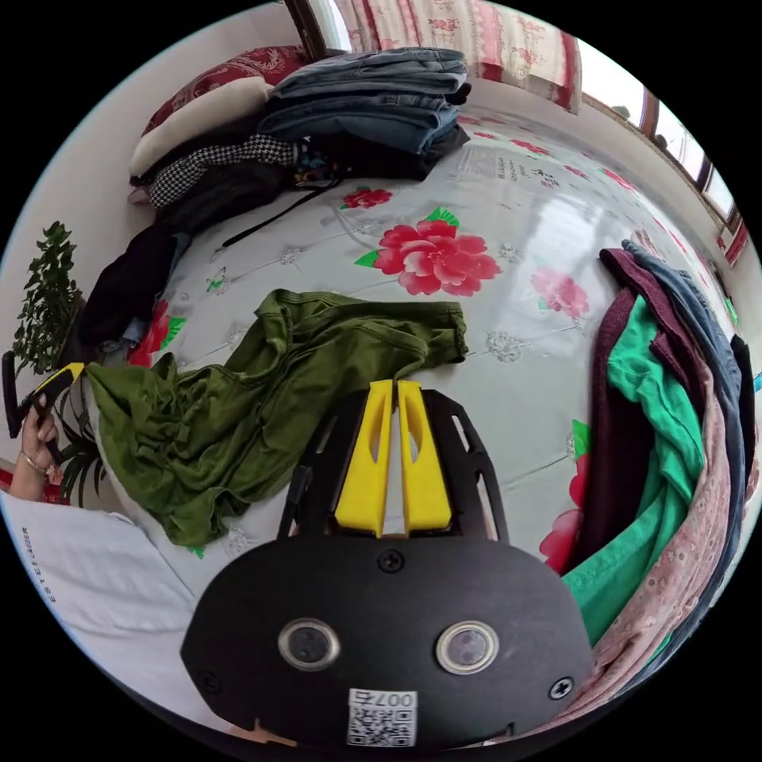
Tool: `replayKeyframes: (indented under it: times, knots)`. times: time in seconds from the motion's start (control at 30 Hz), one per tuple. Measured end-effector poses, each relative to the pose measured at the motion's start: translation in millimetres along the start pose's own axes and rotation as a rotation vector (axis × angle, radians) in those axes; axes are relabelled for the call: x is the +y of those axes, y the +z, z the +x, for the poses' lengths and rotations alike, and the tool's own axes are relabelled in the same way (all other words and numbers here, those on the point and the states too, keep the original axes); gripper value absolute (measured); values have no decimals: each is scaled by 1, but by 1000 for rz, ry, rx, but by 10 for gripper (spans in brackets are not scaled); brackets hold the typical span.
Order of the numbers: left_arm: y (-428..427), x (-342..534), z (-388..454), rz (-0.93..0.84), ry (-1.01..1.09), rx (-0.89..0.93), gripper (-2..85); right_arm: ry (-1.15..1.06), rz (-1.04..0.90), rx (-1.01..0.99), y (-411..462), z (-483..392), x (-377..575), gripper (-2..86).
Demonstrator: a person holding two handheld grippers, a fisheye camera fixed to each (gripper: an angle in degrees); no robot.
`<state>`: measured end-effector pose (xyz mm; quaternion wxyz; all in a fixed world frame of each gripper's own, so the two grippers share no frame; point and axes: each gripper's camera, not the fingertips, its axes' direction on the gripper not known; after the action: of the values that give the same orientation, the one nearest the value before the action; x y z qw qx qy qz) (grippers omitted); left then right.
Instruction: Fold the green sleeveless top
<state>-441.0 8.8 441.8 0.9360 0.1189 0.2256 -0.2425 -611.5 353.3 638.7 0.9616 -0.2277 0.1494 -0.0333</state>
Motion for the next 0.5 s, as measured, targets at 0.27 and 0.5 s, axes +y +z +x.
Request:
replayKeyframes:
  times: [0.27,0.5]
  knots:
    - [-21,-17,-9,117,-3,11,42,-325,123,-513,-87,-122,120,2]
    - [18,-8,79,-24,290,320,56,-271,112,-345,-76,-134,162,21]
